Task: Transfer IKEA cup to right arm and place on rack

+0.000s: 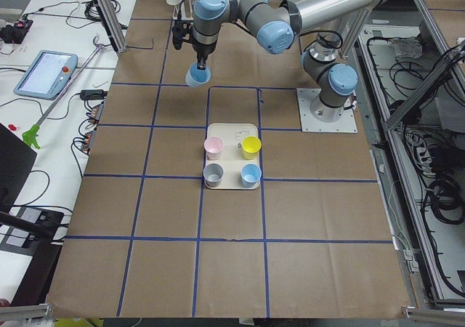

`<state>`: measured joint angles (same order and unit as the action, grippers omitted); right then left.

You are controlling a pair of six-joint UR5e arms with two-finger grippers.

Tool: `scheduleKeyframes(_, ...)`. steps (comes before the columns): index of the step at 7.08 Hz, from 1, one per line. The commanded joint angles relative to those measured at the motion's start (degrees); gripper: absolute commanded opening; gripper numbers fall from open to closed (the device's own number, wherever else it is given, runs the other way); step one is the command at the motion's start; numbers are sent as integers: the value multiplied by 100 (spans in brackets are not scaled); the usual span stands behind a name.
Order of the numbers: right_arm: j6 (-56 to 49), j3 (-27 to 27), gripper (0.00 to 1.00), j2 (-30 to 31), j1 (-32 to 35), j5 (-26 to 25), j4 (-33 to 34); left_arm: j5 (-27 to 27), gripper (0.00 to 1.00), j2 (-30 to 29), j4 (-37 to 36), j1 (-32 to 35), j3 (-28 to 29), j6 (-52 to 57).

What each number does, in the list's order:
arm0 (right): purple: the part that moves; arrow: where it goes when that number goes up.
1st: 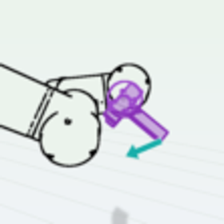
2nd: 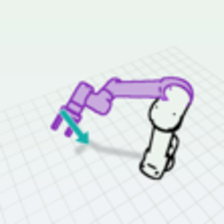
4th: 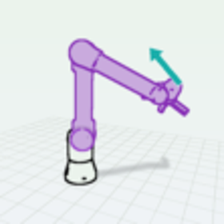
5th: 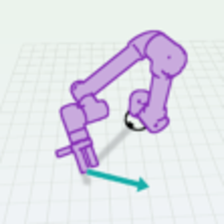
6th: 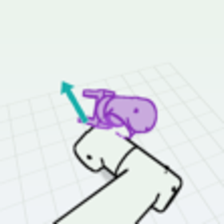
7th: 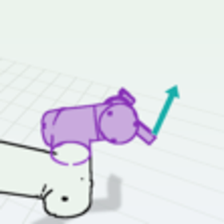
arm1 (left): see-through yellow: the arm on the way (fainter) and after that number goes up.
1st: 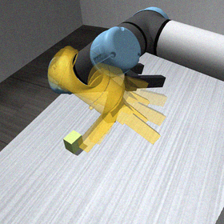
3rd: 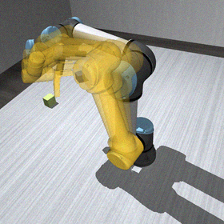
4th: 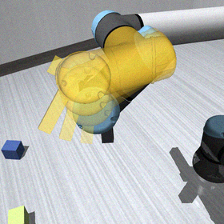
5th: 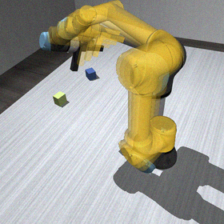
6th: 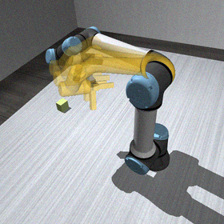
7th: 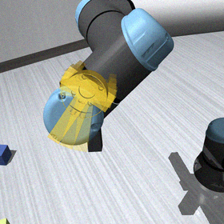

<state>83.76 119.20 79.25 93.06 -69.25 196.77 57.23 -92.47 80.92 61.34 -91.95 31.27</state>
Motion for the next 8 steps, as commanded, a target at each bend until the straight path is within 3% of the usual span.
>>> scheduleKeyframes(1, 9, -2, 100, 2, 1, 8, -7, -1517, 0, -17, -1072, 79, -444, 229)
scheduleKeyframes(2, 18, -2, 100, -6, 1, 0, 2, -2174, 0, -86, -1713, 184, -716, 352)
scheduleKeyframes(5, 53, -11, 100, -42, 1, 17, 2, -2829, 0, -446, -4006, 422, -1438, 380)
scheduleKeyframes(8, 44, -37, 100, -51, 1, 44, 11, -3585, 3, -1385, -6511, 527, -1729, 223)
